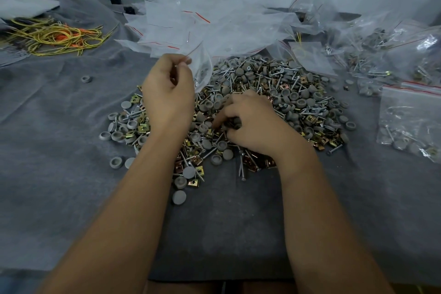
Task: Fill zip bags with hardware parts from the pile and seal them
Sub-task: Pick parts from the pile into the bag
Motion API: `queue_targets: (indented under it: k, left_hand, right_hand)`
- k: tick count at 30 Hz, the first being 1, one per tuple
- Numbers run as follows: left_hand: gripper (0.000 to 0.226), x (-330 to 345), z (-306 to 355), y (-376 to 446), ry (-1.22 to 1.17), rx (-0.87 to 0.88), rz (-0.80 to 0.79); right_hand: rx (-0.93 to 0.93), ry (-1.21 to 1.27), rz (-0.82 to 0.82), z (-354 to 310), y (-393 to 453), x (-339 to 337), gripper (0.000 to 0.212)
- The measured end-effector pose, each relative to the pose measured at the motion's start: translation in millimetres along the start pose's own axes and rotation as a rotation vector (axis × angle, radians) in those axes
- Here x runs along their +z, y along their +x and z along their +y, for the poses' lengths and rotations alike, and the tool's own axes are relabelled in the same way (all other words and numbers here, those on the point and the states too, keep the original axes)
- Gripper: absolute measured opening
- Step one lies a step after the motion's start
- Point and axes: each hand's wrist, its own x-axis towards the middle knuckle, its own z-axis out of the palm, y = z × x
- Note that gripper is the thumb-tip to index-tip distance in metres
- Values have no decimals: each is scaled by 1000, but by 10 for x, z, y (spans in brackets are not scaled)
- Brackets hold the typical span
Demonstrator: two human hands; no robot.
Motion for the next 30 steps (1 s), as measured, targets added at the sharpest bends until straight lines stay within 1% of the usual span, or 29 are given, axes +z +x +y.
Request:
queue_targets:
  k: [2,4,12,16,19,22,30]
  left_hand:
    - [18,4,-7,-3,8,0,-21]
    - [18,6,-13,-3,17,1,-42]
    - [18,20,-2,-17,43,-16,-94]
    - [19,19,-12,-15,53,-25,-105]
    - [19,21,-20,-11,54,-28,-105]
    - [19,25,-18,-11,60,-27,-108]
    - [18,35,-35,-11,63,-31,-137]
  right_hand:
    - [3,14,-12,20,-10,-8,32]
    - [1,5,-6,30,-15,1,33]
    - [-26,-82,53,23,6,14,17]
    - [-10,-57,68,19,3,31,10]
    - [3,-75,73,8,8,50,11]
    - [7,-73,32,8,-2,34,15]
    - [10,52,-71,3,-58,-79,11]
